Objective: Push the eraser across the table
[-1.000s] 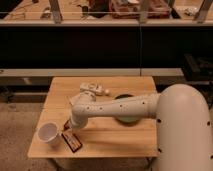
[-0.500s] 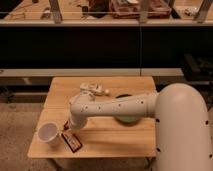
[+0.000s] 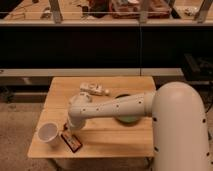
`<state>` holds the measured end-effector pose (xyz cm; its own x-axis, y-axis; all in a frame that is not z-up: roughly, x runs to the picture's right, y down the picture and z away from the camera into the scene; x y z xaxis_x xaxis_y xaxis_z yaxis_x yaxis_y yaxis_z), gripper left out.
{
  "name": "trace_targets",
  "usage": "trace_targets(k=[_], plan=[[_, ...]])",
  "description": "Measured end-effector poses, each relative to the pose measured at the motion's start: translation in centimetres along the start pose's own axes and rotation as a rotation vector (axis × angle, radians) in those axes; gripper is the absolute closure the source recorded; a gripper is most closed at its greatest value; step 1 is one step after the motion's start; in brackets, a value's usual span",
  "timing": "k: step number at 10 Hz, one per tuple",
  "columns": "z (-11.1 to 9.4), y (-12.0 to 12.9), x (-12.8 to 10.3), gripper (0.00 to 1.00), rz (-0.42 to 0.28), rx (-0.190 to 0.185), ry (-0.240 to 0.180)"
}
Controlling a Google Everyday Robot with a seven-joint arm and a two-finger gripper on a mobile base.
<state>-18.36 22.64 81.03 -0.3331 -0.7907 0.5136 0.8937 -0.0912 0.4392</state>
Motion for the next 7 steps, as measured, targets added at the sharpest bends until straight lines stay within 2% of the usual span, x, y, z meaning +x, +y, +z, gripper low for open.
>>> trace_targets(k=[3,7], plan=[[0.00,-0.21,-0.15,0.97,-0.024,-0.003,0.008],[0.70,-0.85,0.14,0.97,-0.047,0.028,-0.009]])
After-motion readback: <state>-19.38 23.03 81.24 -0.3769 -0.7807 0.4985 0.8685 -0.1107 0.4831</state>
